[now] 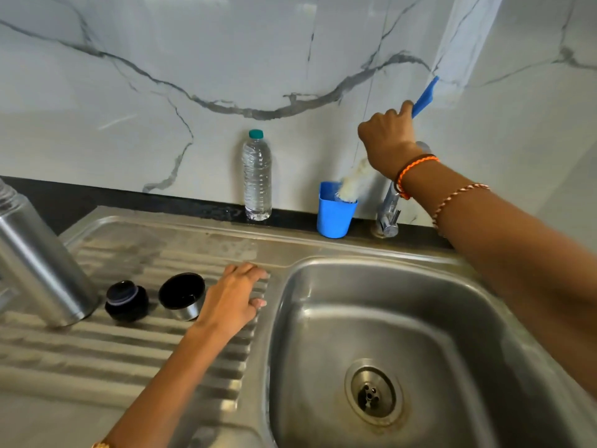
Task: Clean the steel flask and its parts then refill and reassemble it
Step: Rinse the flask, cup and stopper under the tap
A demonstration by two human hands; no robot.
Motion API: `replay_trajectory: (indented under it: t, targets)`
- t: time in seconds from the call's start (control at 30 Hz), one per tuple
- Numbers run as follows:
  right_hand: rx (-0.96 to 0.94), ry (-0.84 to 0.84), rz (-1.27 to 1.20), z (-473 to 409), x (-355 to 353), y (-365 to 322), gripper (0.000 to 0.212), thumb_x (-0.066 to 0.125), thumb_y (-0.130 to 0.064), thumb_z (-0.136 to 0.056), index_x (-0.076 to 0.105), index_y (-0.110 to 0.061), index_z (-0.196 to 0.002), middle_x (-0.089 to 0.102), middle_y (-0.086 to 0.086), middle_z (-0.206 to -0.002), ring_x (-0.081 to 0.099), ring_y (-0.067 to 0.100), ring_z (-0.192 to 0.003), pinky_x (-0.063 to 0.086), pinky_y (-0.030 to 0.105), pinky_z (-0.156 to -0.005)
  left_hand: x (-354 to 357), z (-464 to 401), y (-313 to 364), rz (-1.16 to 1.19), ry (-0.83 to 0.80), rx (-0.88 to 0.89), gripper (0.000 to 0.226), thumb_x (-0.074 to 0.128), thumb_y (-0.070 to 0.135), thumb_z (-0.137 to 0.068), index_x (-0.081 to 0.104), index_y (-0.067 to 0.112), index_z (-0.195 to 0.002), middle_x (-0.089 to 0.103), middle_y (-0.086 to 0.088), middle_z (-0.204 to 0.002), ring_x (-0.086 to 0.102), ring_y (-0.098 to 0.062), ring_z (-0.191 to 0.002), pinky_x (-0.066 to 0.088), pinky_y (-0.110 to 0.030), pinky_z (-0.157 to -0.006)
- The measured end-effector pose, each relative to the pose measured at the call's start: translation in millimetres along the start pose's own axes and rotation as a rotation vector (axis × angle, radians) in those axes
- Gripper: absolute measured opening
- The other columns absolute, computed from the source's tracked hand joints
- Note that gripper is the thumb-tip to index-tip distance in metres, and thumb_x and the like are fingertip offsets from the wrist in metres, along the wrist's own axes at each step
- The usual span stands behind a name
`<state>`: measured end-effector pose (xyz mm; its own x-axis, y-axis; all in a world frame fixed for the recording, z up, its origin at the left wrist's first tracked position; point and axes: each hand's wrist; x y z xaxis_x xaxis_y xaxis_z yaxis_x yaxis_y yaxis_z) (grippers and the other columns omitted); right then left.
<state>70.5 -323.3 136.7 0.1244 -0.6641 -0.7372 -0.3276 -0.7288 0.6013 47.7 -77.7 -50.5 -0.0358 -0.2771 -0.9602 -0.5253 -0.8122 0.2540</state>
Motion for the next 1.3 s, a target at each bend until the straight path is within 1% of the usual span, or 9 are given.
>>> replay_trajectory:
  t: [0.2,0.43,0.77,0.87,0.93,1.03,1.13,1.2,1.3]
  targets:
    - [-0.028,-0.068,0.083,-15.5,27.7,-21.2,0.023,0.048,-0.012,-0.093,0.056,-0.012,-0.114,0.06,0.009,-0.118,0.049,0.031,-0.118,0.025,0.039,-0.106,5.2,7.5,-0.8,0.04,0.027,-0.02,0.051,0.063,0.031,-0.086,0.045,0.03,-0.134,0.045,0.013,-0.132,0.038,-0.013,-0.122,0.048,-0.031,-0.084]
    - [0.02,-0.085,0.182,-7.2,57.4,-39.2,0.021,0.052,-0.012,-0.092,0.06,-0.012,-0.112,0.06,0.01,-0.118,0.044,0.029,-0.124,0.005,0.047,-0.116,18.1,18.4,3.6,0.033,0.006,-0.016,0.049,0.059,0.036,-0.088,0.043,0.031,-0.134,0.044,0.016,-0.132,0.036,-0.009,-0.123,0.046,-0.024,-0.088]
    - [0.026,0.222,0.149,5.4,58.7,-30.6,0.034,0.047,-0.008,-0.092,0.05,0.0,-0.125,0.05,0.017,-0.128,0.035,0.034,-0.132,0.009,0.045,-0.116,16.3,-5.7,7.8,0.023,-0.015,-0.02,0.05,0.062,0.03,-0.087,0.046,0.025,-0.134,0.046,0.009,-0.133,0.032,-0.015,-0.125,0.045,-0.029,-0.091]
    - [-0.059,0.43,-0.174,34.8,63.8,-40.3,0.033,0.061,-0.002,-0.076,0.061,-0.002,-0.109,0.059,0.016,-0.115,0.051,0.036,-0.117,0.034,0.046,-0.107,19.6,4.0,5.3,0.016,-0.028,-0.036,0.05,0.064,0.03,-0.085,0.047,0.025,-0.132,0.048,0.008,-0.132,0.033,-0.016,-0.124,0.045,-0.029,-0.09]
    - [-0.015,0.633,-0.539,62.2,71.8,-45.1,0.02,0.067,-0.002,-0.067,0.068,-0.005,-0.087,0.065,0.012,-0.089,0.062,0.03,-0.084,0.051,0.038,-0.074,17.2,6.2,3.1,0.003,-0.036,-0.047,0.054,0.065,0.03,-0.085,0.045,0.025,-0.134,0.046,0.006,-0.133,0.032,-0.017,-0.125,0.043,-0.029,-0.091]
    - [0.333,0.204,-1.276,91.4,92.0,-49.9,0.014,0.057,-0.014,-0.086,0.066,-0.006,-0.093,0.065,0.011,-0.095,0.054,0.019,-0.079,0.041,0.027,-0.063,10.4,1.8,1.3,-0.043,-0.109,-0.081,0.063,0.069,0.032,-0.081,0.042,0.024,-0.137,0.045,0.004,-0.136,0.034,-0.02,-0.128,0.04,-0.032,-0.097]
    - [1.09,-0.328,-2.168,88.3,118.6,-31.4,0.04,0.056,-0.023,-0.091,0.047,-0.004,-0.125,0.055,0.013,-0.115,0.056,0.023,-0.095,0.049,0.028,-0.071,8.9,-3.5,2.5,-0.031,-0.204,-0.142,0.061,0.075,0.031,-0.076,0.051,0.02,-0.132,0.053,-0.002,-0.132,0.049,-0.023,-0.122,0.04,-0.032,-0.101]
    - [1.343,-0.435,-2.518,83.4,140.4,-17.9,0.056,0.055,-0.028,-0.092,0.035,0.001,-0.135,0.045,0.019,-0.131,0.051,0.031,-0.116,0.048,0.036,-0.085,9.9,-2.5,3.4,-0.038,-0.228,-0.178,0.058,0.076,0.032,-0.075,0.055,0.019,-0.127,0.058,-0.005,-0.128,0.053,-0.024,-0.119,0.041,-0.032,-0.1]
    - [1.355,-0.448,-2.699,81.1,165.8,-17.5,0.07,0.058,-0.037,-0.089,0.03,0.004,-0.139,0.043,0.022,-0.136,0.048,0.033,-0.123,0.046,0.038,-0.089,19.7,5.7,2.8,-0.061,-0.268,-0.19,0.058,0.077,0.036,-0.073,0.057,0.022,-0.126,0.059,-0.003,-0.128,0.053,-0.023,-0.12,0.041,-0.033,-0.101]
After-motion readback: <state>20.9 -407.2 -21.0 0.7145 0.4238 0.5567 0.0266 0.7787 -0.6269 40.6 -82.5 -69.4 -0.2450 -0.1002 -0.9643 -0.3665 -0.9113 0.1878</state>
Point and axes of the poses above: each hand's wrist, its own z-axis away from the middle knuckle, its own x-axis out of the palm, y = z × x
